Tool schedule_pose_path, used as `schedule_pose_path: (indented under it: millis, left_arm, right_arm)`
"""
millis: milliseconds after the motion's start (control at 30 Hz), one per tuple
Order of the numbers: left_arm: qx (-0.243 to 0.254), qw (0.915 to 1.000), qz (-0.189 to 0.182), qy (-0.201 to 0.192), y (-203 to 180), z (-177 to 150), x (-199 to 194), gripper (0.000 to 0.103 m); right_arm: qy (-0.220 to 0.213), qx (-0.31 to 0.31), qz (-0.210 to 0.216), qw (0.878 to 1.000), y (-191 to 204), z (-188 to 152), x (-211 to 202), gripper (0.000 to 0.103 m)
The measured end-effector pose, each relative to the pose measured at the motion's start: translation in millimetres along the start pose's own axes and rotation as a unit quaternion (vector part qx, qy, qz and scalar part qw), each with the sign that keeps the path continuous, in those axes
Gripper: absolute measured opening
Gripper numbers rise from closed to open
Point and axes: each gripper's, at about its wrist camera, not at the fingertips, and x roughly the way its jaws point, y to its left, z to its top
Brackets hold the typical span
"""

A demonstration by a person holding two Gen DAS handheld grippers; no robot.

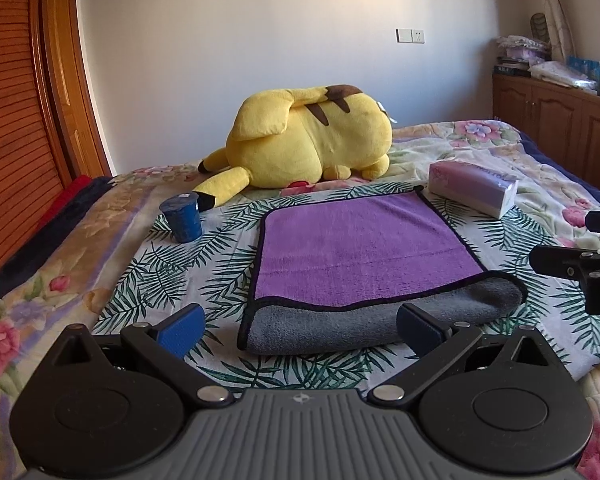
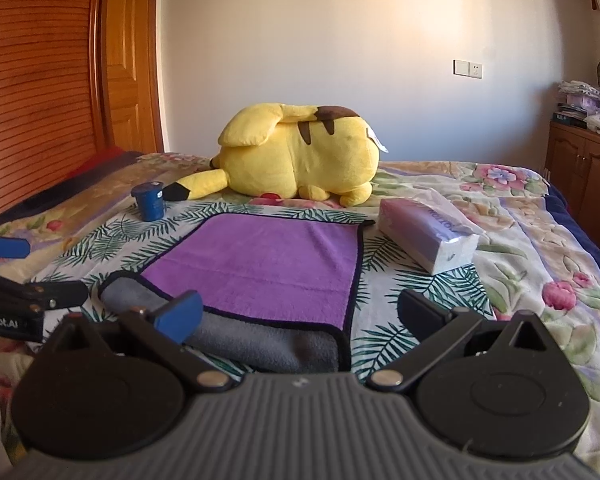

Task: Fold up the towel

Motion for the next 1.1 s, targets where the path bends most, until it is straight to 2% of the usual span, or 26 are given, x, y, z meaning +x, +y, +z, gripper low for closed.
schedule_pose_path:
  millis: [700, 1100]
  left_arm:
    - [0.000, 0.9992, 0.015, 0.038, 25, 3, 64, 0.103]
    - [-0.008, 0.9980, -0.002, 0.063, 38, 3, 96, 0.100]
  right_arm:
    - [0.034, 0.015, -0.008, 0.999, -12, -1, 53, 0.103]
    - [0.064, 0.008, 0.000, 0.998, -14, -8, 76, 0.103]
